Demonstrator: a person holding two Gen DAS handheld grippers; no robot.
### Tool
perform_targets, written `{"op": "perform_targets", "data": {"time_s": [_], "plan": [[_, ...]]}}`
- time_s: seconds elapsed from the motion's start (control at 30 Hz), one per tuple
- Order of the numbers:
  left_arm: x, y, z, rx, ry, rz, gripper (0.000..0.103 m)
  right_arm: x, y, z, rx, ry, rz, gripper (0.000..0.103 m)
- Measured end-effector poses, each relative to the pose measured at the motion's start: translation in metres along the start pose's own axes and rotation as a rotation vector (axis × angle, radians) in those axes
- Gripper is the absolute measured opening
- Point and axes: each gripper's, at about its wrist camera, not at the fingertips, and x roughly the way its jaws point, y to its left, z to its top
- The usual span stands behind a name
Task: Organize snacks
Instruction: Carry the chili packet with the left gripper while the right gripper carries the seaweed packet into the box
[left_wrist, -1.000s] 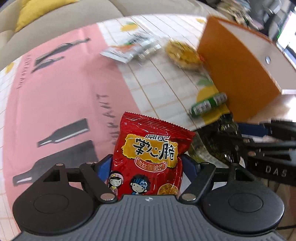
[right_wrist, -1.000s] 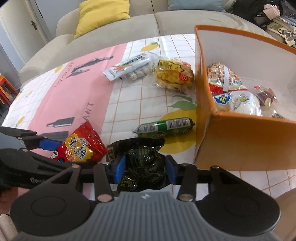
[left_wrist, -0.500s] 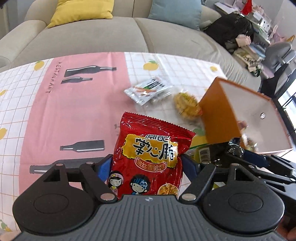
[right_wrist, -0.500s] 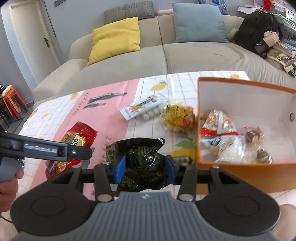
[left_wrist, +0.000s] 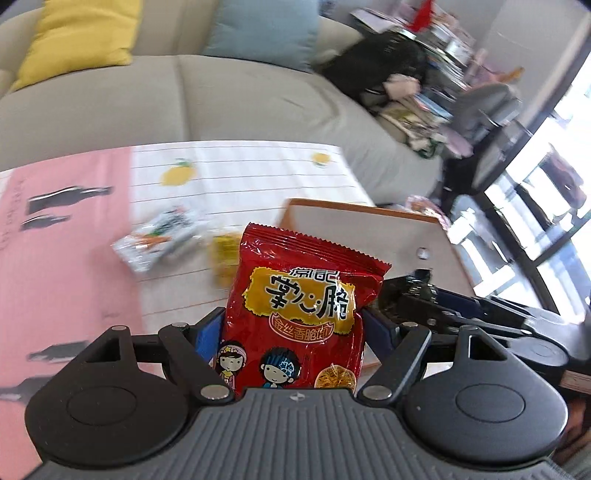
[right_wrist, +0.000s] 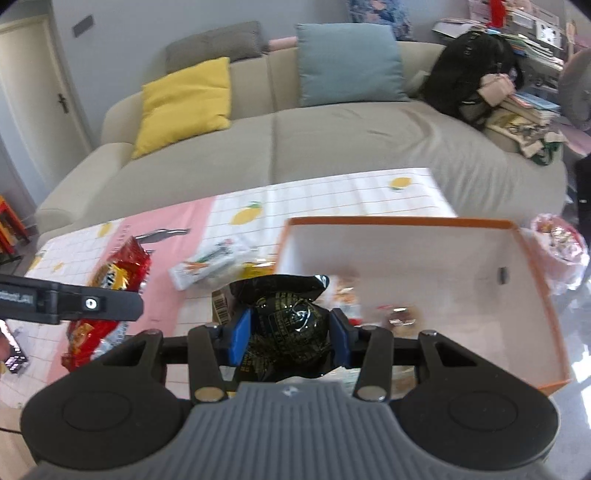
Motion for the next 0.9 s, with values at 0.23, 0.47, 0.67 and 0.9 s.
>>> {"op": "perform_targets", "data": {"time_s": [0.23,0.47,0.67,0.9], "plan": [[0.055,-0.052,0.021,0.108,0.085,-0.069,0.09,0.018,-0.05,0.016,0.002,0.096,-0.087,0.045],[0.109,-0.077,0.033,0.171,0.187,-0.089,0.09,0.056,-0.087,0.015,0.011,0.233,-0.116,0.044],[0.146,-0.086,0.037,0.252,0.256,-0.036,0.09,0.09,-0.104,0.007,-0.048,0.327,-0.13,0.044],[0.176,-0.087,0.036,0.292,0.319,-0.016,0.09,0.113,-0.115,0.004,-0.09,0.38,-0.126,0.044]]}}
